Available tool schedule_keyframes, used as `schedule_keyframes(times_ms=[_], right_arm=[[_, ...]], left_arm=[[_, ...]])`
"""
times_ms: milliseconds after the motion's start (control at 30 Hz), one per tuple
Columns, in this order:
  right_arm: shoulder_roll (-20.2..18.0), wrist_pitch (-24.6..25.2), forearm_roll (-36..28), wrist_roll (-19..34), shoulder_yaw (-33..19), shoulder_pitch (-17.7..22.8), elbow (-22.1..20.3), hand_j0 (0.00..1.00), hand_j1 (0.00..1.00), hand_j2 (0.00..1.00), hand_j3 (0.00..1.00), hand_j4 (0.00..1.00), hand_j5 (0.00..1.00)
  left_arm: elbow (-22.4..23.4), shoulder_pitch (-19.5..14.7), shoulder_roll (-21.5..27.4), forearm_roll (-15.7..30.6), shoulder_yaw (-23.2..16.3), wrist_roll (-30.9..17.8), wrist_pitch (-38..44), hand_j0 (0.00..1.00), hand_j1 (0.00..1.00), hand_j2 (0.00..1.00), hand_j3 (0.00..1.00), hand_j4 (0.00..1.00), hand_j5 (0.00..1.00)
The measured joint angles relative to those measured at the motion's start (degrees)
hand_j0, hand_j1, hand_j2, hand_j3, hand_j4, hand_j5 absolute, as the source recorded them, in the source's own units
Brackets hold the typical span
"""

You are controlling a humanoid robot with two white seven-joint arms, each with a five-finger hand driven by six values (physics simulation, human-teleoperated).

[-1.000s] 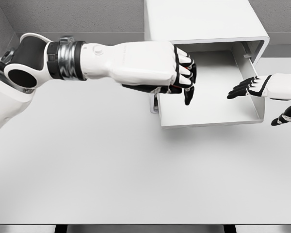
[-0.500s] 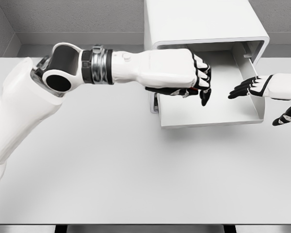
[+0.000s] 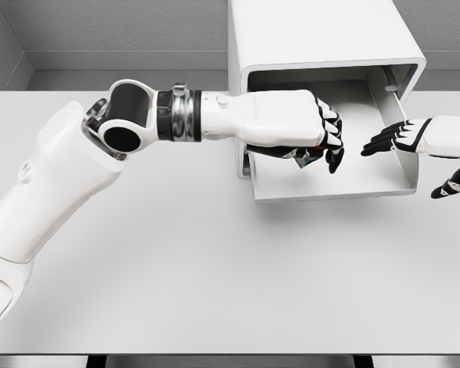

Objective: Slide open multi-storey tabletop storage cabinets and put open load switch and slide close multi-storey tabletop storage cabinets

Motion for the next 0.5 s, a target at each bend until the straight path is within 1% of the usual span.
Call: schedule_keyframes(times_ms=[100, 167, 233, 267, 500], right_arm=[[-0.04, 0.00, 0.00, 0.00, 0.00, 0.00, 0.00, 1.00, 1.00, 1.00, 1.00, 1.00, 1.00], [-0.07, 0.00, 0.00, 0.00, 0.00, 0.00, 0.00, 1.00, 1.00, 1.00, 1.00, 1.00, 1.00], [-0.19, 0.00, 0.00, 0.00, 0.00, 0.00, 0.00, 1.00, 1.00, 1.00, 1.00, 1.00, 1.00], [-0.24, 0.00, 0.00, 0.00, 0.00, 0.00, 0.00, 1.00, 1.00, 1.00, 1.00, 1.00, 1.00], [-0.34, 0.00, 0.00, 0.00, 0.00, 0.00, 0.00, 1.00, 1.00, 1.00, 1.00, 1.00, 1.00]], left_arm=[[0.42, 0.00, -0.08, -0.83, -0.01, 0.00, 0.00, 0.48, 0.48, 0.48, 0.48, 0.48, 0.48], [0.64, 0.00, -0.13, -1.14, -0.01, 0.00, 0.01, 0.56, 0.56, 0.56, 0.56, 0.56, 0.56], [0.75, 0.00, -0.20, -1.51, 0.02, 0.01, 0.01, 0.68, 0.68, 0.68, 0.68, 0.68, 0.68], [0.79, 0.00, -0.26, -1.74, 0.04, 0.01, 0.01, 0.71, 0.71, 0.71, 0.71, 0.71, 0.71], [0.86, -0.09, -0.89, -2.28, 0.09, 0.01, 0.01, 0.78, 0.78, 0.78, 0.78, 0.78, 0.78]])
